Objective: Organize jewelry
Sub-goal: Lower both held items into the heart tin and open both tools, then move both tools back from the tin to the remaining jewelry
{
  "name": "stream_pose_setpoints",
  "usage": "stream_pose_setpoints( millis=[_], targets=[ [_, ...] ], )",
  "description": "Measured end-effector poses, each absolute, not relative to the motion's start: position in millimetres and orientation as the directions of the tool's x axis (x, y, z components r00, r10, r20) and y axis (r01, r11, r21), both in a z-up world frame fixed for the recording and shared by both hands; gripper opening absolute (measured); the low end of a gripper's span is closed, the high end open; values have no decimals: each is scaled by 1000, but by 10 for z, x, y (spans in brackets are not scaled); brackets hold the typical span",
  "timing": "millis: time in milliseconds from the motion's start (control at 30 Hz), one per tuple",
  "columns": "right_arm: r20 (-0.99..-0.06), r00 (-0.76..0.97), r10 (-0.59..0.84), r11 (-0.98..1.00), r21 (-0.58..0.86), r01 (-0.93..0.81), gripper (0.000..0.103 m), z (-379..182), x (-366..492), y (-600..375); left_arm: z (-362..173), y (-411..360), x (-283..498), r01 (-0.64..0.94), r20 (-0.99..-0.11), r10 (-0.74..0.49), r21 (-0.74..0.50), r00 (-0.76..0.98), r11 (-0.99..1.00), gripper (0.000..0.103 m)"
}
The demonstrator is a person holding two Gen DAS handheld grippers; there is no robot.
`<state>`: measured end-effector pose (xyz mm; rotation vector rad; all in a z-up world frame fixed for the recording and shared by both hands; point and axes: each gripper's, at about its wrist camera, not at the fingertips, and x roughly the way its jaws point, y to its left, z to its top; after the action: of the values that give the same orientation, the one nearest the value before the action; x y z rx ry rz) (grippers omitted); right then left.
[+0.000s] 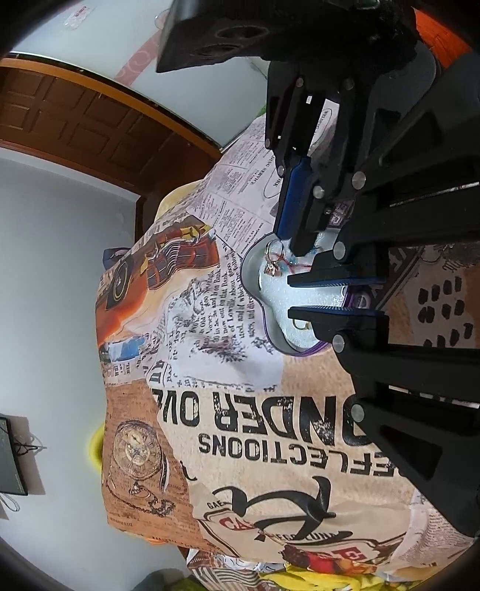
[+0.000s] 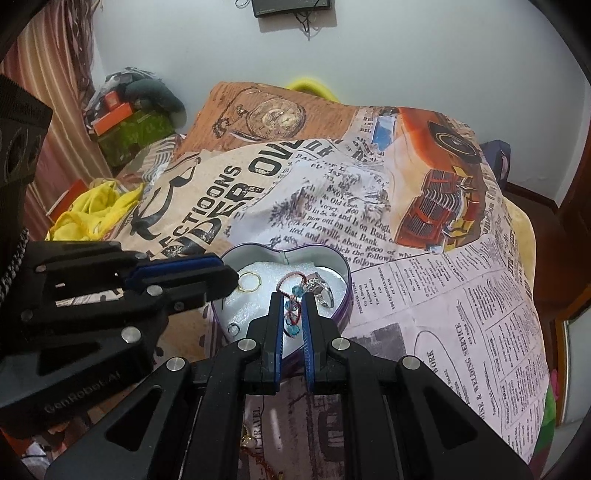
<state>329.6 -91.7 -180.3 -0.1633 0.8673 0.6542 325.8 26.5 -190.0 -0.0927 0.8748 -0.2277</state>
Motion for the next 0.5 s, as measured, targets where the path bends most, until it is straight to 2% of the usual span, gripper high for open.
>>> stream_pose_setpoints(
  millis=[67, 133, 500],
  targets=[
    [-752, 466, 465, 794, 122, -595, 23, -1789, 3283, -914, -1861, 281, 3231, 148, -748, -217, -159, 628, 976, 9],
    [-749, 477, 460, 799, 115, -590, 27, -1764, 3272, -921, -1836, 301, 3208, 141, -748, -208, -153, 631, 978, 11],
    [-722, 531, 444, 808, 67, -585, 28, -1523, 3060, -964, -1572, 393, 2944, 115, -726, -172, -129, 666, 985, 13]
  ],
)
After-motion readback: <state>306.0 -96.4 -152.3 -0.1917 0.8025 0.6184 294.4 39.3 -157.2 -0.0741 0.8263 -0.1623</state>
